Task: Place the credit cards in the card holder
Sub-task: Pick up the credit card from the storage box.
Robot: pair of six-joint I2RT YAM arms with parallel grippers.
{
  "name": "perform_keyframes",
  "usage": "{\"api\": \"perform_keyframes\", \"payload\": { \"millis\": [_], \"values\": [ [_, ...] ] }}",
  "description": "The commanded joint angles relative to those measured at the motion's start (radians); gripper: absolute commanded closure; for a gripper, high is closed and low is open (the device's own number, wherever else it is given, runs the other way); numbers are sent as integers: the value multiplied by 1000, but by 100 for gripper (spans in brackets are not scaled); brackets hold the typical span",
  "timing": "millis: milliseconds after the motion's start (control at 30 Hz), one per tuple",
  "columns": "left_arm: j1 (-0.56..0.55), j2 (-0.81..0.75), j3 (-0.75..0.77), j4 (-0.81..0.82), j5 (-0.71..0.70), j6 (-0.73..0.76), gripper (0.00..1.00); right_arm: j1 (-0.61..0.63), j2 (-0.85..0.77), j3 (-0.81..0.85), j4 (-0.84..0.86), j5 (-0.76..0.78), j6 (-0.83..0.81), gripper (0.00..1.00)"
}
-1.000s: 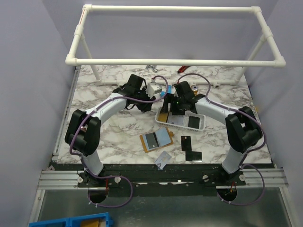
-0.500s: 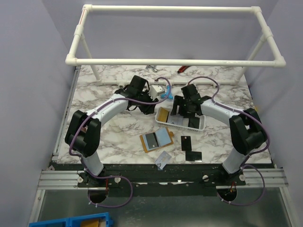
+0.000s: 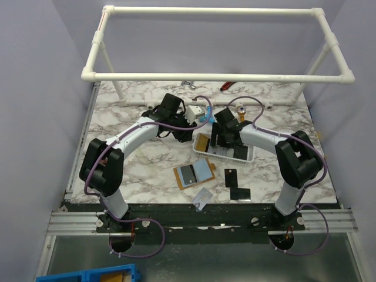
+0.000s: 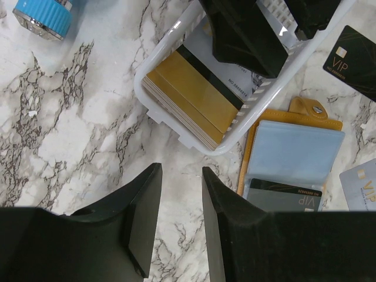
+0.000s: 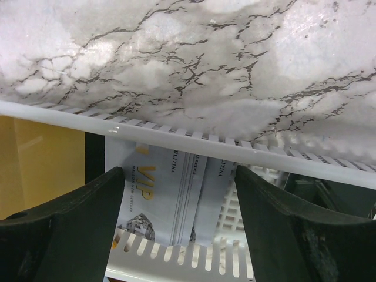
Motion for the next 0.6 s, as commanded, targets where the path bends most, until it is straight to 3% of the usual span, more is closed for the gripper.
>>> {"api": "perform_keyframes", "payload": {
  "millis": [0, 300, 567],
  "values": [
    [-2, -43, 4, -12, 37, 12, 65, 7, 43, -21, -45, 74, 44, 26],
    [-14, -51, 16, -31, 34, 10, 66, 7, -24, -86, -22, 104, 66, 44],
    [-28, -49, 18, -39, 19, 10, 66, 6, -74, -131, 14, 103, 91, 69]
  ]
}}
